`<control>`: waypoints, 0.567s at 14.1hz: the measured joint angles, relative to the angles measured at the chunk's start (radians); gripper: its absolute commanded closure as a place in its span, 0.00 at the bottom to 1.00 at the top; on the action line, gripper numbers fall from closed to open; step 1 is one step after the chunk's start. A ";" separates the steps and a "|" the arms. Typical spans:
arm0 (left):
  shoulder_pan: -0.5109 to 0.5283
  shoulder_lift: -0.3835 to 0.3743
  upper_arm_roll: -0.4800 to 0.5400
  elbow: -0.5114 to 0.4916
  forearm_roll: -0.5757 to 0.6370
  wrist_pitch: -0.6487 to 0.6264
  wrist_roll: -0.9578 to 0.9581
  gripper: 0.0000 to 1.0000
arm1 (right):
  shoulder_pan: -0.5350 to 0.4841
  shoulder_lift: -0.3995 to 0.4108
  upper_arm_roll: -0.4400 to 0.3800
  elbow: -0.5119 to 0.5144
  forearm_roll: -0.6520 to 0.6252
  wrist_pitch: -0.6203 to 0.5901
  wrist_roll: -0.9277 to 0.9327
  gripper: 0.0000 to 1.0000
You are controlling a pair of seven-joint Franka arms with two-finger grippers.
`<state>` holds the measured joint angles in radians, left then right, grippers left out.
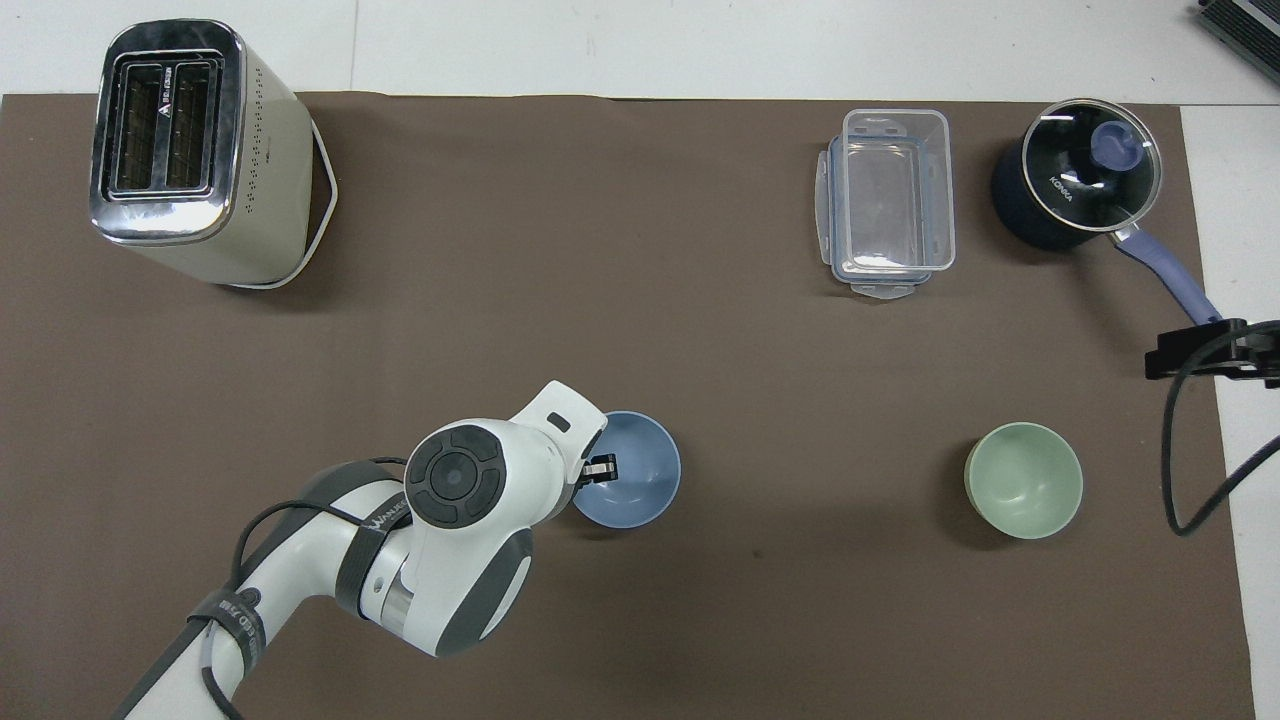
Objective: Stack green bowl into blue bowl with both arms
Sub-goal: 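Slide the blue bowl toward the table center with the left gripper, then release the blue bowl while the right gripper reaches the green bowl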
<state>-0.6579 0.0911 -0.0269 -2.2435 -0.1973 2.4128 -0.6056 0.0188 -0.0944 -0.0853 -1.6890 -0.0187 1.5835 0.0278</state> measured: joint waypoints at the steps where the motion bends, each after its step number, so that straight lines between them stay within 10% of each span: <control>1: 0.000 -0.001 0.001 0.001 0.000 -0.014 0.019 0.00 | 0.002 0.000 0.001 -0.022 0.000 0.010 0.000 0.00; 8: 0.088 -0.100 0.033 0.104 0.051 -0.261 0.225 0.00 | -0.018 -0.004 -0.003 -0.229 0.000 0.147 -0.095 0.00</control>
<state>-0.5700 -0.0088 0.0057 -2.1398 -0.1460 2.1521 -0.3805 0.0010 -0.0982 -0.0879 -1.9180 -0.0187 1.7300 -0.0676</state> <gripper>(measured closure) 0.000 0.000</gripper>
